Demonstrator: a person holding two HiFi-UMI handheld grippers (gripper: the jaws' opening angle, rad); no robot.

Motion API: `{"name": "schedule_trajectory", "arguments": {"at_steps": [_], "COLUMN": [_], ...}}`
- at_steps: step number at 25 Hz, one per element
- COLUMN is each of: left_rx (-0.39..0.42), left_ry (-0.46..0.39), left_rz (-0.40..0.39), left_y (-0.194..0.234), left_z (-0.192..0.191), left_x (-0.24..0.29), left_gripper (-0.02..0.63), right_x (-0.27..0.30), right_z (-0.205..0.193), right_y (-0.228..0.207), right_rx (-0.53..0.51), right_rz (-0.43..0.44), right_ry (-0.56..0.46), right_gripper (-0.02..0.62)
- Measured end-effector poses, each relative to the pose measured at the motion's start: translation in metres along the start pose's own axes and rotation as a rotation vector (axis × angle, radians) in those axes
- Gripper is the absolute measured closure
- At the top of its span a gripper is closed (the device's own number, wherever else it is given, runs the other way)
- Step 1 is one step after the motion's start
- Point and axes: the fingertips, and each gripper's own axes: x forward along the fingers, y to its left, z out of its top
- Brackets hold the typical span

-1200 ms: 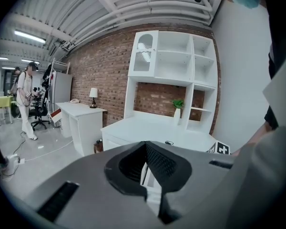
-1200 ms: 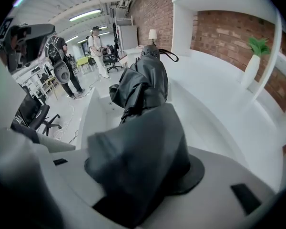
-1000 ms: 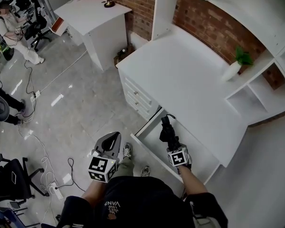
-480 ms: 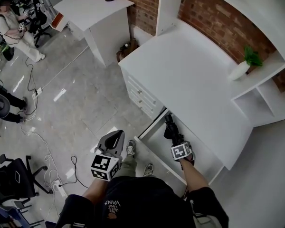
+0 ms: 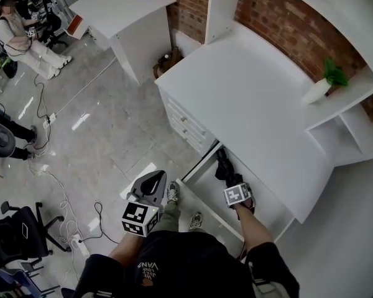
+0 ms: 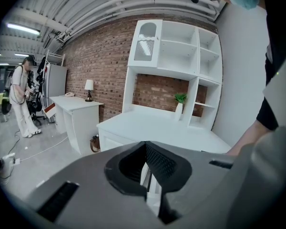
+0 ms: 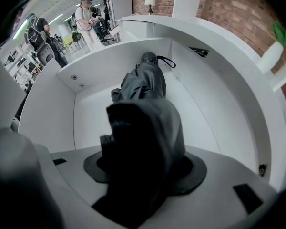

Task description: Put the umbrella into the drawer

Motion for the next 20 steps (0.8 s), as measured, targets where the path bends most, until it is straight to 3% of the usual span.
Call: {"name": "schedule_trajectory", "arguments": {"at_steps": [10, 20], "left_rx": [0.002, 0.001], "left_ry": [-0.002, -0.033], "left_rz": [-0.011, -0.022], "left_y": [-0.01, -0.023], "left_z": [-0.003, -0.004], "left_x": [-0.001, -0.016], "left_gripper": [0.6, 0.6], "right_x": [-0.002, -0.042], "right_z": [0.002, 0.008], "right_y": [0.002, 0.0], "right_rx": [0.016, 0.041], "right_rz": [0.003, -0.011], "right_ry": [-0.01, -0.168], "right_gripper": [0.308, 0.299]}}
